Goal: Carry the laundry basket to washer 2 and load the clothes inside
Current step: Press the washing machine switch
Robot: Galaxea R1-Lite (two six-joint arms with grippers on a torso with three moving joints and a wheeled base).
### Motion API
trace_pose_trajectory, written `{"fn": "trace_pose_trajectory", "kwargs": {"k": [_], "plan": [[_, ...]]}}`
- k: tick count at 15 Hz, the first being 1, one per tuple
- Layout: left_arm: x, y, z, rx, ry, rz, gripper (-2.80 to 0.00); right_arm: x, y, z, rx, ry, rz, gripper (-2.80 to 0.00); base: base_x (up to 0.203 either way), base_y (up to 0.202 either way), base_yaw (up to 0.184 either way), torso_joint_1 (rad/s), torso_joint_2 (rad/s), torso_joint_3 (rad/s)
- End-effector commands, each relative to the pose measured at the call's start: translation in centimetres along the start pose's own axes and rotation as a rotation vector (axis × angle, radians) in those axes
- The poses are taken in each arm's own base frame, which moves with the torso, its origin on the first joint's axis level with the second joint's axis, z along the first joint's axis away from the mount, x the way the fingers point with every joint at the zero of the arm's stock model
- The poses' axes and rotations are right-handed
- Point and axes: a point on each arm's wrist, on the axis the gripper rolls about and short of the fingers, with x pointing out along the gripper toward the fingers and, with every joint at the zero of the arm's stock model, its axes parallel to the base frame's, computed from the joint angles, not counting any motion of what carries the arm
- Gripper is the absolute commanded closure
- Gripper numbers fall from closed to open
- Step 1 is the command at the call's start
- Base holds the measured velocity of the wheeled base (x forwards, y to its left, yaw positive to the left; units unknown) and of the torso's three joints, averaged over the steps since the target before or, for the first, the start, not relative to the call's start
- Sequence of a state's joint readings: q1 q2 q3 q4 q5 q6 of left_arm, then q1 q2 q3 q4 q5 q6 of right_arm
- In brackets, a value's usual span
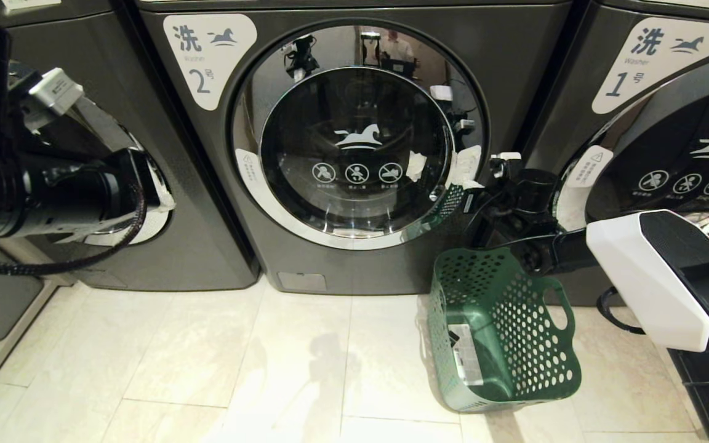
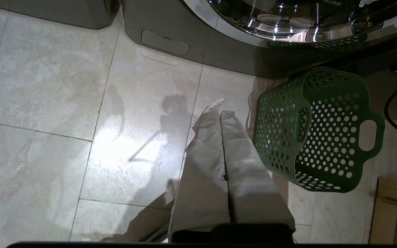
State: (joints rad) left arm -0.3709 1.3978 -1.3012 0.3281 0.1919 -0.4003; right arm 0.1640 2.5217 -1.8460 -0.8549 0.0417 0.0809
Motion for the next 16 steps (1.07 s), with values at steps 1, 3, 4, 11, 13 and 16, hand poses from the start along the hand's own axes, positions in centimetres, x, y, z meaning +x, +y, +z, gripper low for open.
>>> {"fn": "trace_pose_trajectory", "kwargs": {"k": [1,3,4,11,13,16], "plan": [[-0.3,0.1,-0.3,0.0,0.006,0.001,0.0,-0.1,0.4,1.4,0.003,-0.039,0.008,0.0,0.0,0.0,0.0,0.0,0.0,0.0],[-0.3,0.2,-0.6,0.002,0.012,0.007,0.0,-0.1,0.9,1.8,0.006,-0.045,0.018,0.0,0.0,0.0,0.0,0.0,0.0,0.0],[-0.5,0.3,-0.7,0.002,0.011,0.006,0.0,-0.1,1.0,1.9,0.006,-0.048,0.029,0.0,0.0,0.0,0.0,0.0,0.0,0.0],[-2.2,1.0,-1.5,0.001,0.003,0.003,0.0,0.7,1.3,0.3,0.009,-0.047,0.072,0.0,0.0,0.0,0.0,0.0,0.0,0.0],[-2.9,1.3,-1.9,0.003,0.001,0.002,0.0,1.0,1.4,-0.3,0.014,-0.051,0.079,0.0,0.0,0.0,0.0,0.0,0.0,0.0],[-4.6,1.7,-1.9,0.024,-0.024,-0.011,0.0,-0.2,1.6,1.1,0.009,-0.012,0.07,0.0,0.0,0.0,0.0,0.0,0.0,0.0]]}}
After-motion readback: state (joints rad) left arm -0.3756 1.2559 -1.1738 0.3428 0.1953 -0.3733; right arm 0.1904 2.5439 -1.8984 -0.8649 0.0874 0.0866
